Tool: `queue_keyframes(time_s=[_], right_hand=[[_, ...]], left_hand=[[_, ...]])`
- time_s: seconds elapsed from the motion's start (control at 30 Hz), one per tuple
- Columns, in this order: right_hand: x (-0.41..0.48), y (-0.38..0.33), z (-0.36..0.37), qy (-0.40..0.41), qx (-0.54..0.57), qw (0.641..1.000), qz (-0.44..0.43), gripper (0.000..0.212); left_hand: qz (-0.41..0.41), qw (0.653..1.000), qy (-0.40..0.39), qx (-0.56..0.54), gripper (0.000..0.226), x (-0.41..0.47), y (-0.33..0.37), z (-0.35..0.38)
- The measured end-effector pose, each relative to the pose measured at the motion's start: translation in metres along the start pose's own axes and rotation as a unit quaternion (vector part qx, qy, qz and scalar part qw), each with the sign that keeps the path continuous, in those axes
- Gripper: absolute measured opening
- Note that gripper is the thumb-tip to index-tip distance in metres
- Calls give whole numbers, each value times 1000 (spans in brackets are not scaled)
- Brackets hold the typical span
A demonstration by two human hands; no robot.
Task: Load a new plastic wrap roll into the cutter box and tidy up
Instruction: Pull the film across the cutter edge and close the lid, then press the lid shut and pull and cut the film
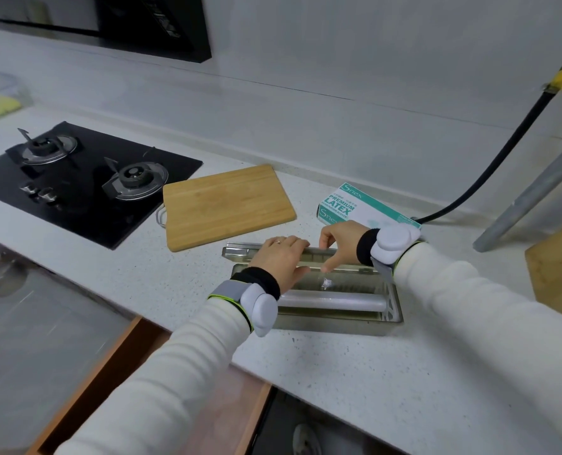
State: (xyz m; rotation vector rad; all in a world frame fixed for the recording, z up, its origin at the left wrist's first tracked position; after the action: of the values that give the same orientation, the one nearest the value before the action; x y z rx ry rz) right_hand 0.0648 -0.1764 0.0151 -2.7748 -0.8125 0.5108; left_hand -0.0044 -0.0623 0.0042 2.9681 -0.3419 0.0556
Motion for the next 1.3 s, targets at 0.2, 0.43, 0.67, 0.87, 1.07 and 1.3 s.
queue_keyframes(time_s=[0.2, 0.43, 0.67, 0.87, 1.07, 1.3], right_hand=[[-13, -1, 13, 25, -23, 999, 0, 46], [-21, 2, 30, 52, -18, 998, -7, 43], [-38, -2, 46, 92, -50, 994, -20, 31], [-51, -10, 67, 135, -86, 986, -51, 30], [-60, -11, 84, 168, -111, 978, -63, 34], [-65, -12, 96, 163, -113, 978, -62, 34]], left_hand=[[17, 998, -62, -8, 43, 1, 6, 5], [22, 996, -82, 1, 44, -1, 10, 16], [22, 997, -69, -16, 49, -13, 14, 32], [24, 999, -46, -1, 52, -29, 15, 51], [21, 999, -3, 24, 63, -43, 18, 64], [15, 1000, 23, 14, 59, -51, 19, 73]])
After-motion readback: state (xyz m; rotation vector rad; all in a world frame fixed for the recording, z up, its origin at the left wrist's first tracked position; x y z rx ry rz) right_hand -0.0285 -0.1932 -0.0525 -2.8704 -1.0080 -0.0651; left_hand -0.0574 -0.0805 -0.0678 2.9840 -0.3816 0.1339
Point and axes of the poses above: each hand's wrist, its own x-axis towards the middle knuckle, its own z-axis out of the palm, y = z × x, the point moved 5 cm from there along x, towards the middle knuckle, and after that the axes turned 5 degrees about y, right-handed, at the moved point
